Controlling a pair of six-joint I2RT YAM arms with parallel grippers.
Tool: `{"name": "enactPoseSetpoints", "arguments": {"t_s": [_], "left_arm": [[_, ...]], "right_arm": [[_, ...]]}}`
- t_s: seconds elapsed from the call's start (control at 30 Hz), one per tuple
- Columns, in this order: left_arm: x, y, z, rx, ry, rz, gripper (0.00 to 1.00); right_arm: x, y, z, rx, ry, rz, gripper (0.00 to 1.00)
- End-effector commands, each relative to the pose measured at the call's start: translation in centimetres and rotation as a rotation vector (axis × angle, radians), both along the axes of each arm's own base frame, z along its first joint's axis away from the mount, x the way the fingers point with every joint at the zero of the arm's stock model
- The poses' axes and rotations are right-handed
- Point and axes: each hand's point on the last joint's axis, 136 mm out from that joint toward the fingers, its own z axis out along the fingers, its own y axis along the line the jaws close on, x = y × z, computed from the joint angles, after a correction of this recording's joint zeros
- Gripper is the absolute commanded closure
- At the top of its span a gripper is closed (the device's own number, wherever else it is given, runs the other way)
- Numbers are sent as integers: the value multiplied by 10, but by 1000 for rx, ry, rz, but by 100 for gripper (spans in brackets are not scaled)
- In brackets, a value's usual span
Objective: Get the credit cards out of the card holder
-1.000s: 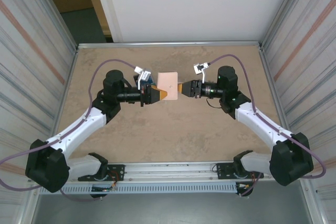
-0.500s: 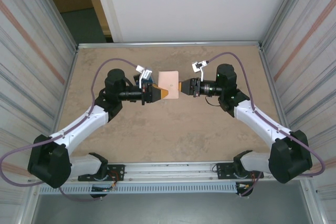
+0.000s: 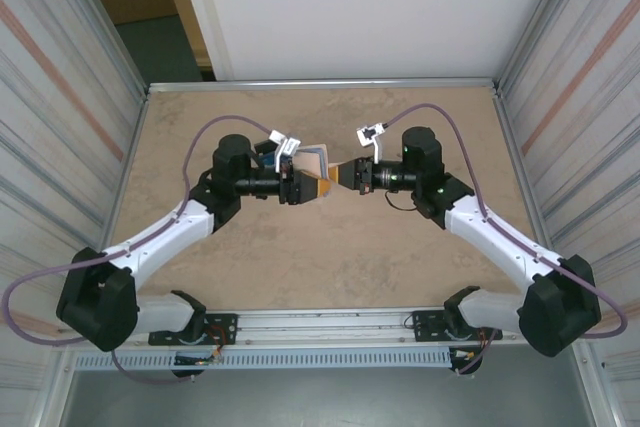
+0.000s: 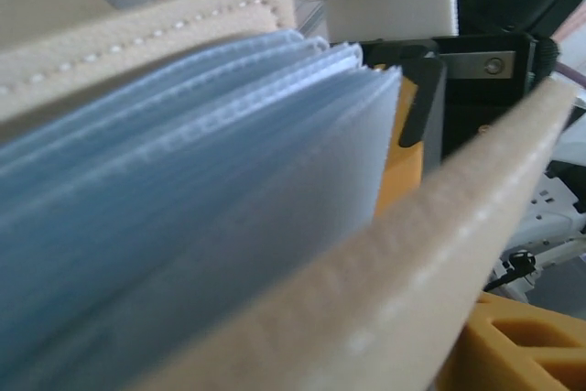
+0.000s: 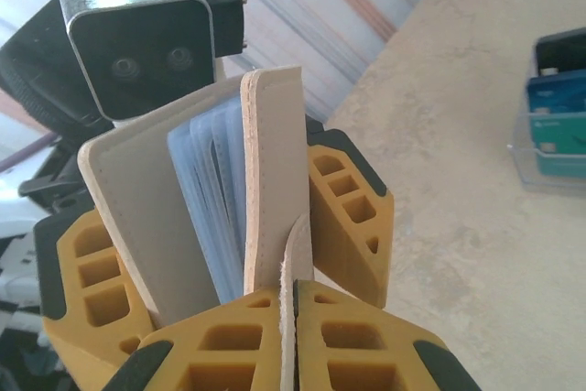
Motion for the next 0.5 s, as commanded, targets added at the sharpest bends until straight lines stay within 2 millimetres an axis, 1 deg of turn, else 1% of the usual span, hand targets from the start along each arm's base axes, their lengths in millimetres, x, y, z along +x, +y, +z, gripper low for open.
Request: {"name": "enactPoseSetpoints", "arguments": {"t_s": [0.0, 0.07, 0.13, 0.27, 0.47], "left_arm": [[4, -4, 2, 3, -18, 16, 25], [6, -5, -2, 13, -12, 31, 21], [8, -6, -6, 26, -11, 47, 16], [13, -10, -15, 66, -21, 85, 2], [23, -10, -21, 118, -40, 156, 1]], "right_arm": [[8, -10, 17, -22, -51, -85, 100], [11, -14, 13, -44, -38, -121, 100], [14, -17, 9, -63, -26, -151, 100], [16, -22, 4, -87, -11, -187, 100], [20, -28, -2, -121, 7, -228, 100]]}}
